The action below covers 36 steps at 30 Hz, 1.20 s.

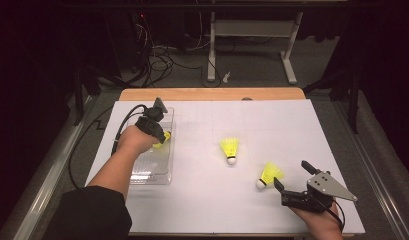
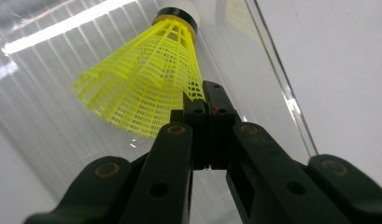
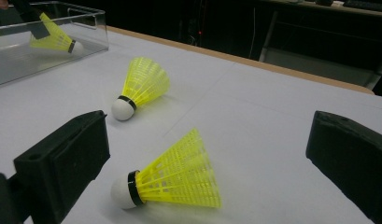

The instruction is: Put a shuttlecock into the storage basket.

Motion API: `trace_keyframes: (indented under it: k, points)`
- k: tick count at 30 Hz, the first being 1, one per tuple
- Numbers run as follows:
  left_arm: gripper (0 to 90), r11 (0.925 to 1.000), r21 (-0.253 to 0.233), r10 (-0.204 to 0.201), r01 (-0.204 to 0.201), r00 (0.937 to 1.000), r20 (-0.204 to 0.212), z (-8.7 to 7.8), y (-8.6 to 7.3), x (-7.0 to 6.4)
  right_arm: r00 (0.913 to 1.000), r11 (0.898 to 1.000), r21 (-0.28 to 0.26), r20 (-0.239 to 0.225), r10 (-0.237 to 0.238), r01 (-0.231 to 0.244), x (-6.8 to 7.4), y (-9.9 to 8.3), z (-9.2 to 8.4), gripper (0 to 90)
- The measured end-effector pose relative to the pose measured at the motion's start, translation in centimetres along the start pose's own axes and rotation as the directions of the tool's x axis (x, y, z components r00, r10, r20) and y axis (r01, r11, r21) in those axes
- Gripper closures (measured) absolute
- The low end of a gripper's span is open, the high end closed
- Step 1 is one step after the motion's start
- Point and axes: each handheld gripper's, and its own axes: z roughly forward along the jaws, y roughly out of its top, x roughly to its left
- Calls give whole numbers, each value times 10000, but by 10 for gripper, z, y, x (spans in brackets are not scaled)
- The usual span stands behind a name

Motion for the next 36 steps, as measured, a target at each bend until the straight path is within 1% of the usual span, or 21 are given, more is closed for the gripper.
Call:
trace_keyframes:
  k: [1, 4, 7, 12, 15, 17, 23, 27, 31, 33, 36]
  points:
    - [887, 9999, 118, 37, -37, 10000, 15, 1, 0, -1, 10000, 10000, 5, -3, -3, 3, 0, 0, 0, 3]
    - [880, 9997, 226, 78, -79, 10000, 49, 2, -1, -3, 10000, 10000, 7, -1, -36, 36, 1, 0, 0, 3]
    - [875, 9995, 269, 139, -139, 9999, -2, 5, -2, -4, 10000, 10000, -8, -8, -27, 27, 1, 1, 0, 3]
    - [861, 9986, 494, 162, -167, 9998, 96, 10, -5, -4, 10000, 10000, 8, 6, -31, 31, 1, 0, 0, 3]
    - [843, 9991, 408, 135, -137, 9999, 40, 10, -6, -4, 10000, 10000, 14, -18, -39, 39, 1, 0, 1, 3]
    - [829, 9991, 409, 124, -128, 9999, 83, 10, -6, -3, 10000, 10000, 10, -20, -38, 38, 1, 0, 1, 3]
    - [761, 9992, 352, 176, -178, 9998, 65, 7, -8, -3, 10000, 10000, 17, -27, -17, 17, 2, 0, 1, 3]
    - [693, 9991, 326, 266, -268, 9996, 51, 5, -9, -4, 10000, 10000, 15, -16, -60, 60, 2, 1, 1, 3]
    - [616, 9992, 318, 249, -249, 9997, 12, 1, -11, -6, 10000, 10000, -20, -16, -86, 86, 1, 1, 1, 3]
    - [601, 9991, 332, 259, -259, 9997, -6, -1, -12, -7, 10000, 10000, 8, -6, -79, 79, 2, 1, 1, 3]
    - [546, 9990, 370, 260, -259, 9997, -26, -4, -14, -9, 10000, 10000, 24, -10, -84, 84, 2, 1, 1, 3]
